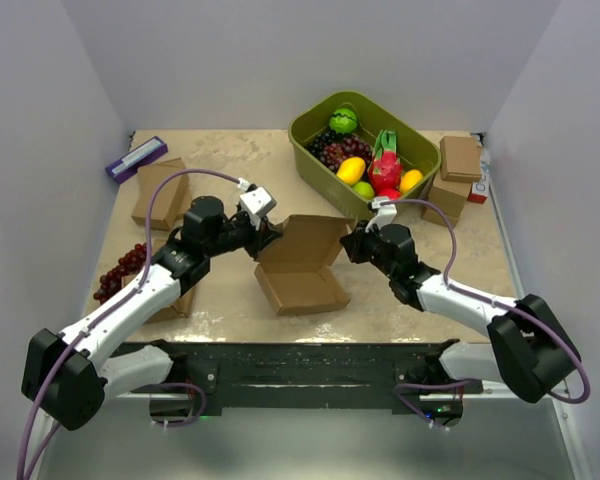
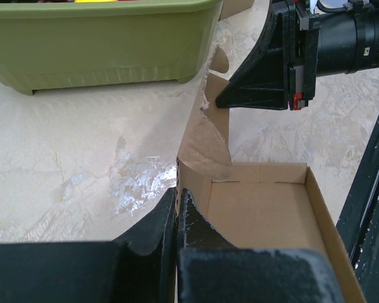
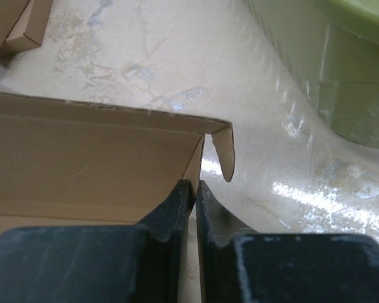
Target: Fold the paper box
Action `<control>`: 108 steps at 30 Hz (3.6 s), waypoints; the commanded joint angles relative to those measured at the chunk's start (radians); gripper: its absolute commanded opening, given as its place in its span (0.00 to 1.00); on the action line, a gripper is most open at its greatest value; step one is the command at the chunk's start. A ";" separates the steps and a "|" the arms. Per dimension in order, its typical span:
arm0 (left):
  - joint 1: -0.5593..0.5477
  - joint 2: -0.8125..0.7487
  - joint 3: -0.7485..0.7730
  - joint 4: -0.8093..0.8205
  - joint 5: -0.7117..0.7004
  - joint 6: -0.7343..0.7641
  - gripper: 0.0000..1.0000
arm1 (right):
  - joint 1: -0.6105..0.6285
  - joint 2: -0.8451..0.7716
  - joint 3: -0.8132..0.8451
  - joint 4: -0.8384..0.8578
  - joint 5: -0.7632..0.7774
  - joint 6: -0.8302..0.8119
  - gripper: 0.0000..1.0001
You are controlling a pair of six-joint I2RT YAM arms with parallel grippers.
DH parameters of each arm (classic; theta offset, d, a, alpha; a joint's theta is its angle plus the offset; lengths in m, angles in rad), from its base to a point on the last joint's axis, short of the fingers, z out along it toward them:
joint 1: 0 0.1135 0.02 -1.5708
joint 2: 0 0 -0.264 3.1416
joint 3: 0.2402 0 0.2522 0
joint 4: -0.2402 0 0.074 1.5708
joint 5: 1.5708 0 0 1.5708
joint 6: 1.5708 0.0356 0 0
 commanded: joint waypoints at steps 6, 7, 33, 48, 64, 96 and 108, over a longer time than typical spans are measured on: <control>0.012 0.012 0.009 0.016 -0.091 -0.011 0.58 | -0.006 -0.061 0.009 -0.006 0.013 -0.063 0.00; 0.014 0.014 0.009 0.016 -0.102 -0.011 0.64 | -0.006 -0.075 0.008 -0.017 0.024 -0.074 0.00; 0.189 0.113 0.035 -0.001 0.000 -0.011 0.89 | -0.006 -0.354 -0.027 -0.167 0.001 -0.175 0.00; 0.195 0.126 0.047 0.031 -0.031 -0.008 0.79 | -0.006 -0.385 -0.011 -0.211 -0.138 -0.189 0.00; 0.115 0.182 0.037 0.051 0.013 -0.063 0.15 | -0.003 -0.345 0.014 -0.187 -0.074 -0.224 0.00; 0.224 0.153 0.035 -0.024 0.019 0.035 0.55 | -0.006 -0.345 0.014 -0.167 -0.231 -0.214 0.00; 0.223 0.178 0.032 -0.004 0.076 0.020 0.37 | -0.006 -0.330 0.019 -0.158 -0.221 -0.223 0.00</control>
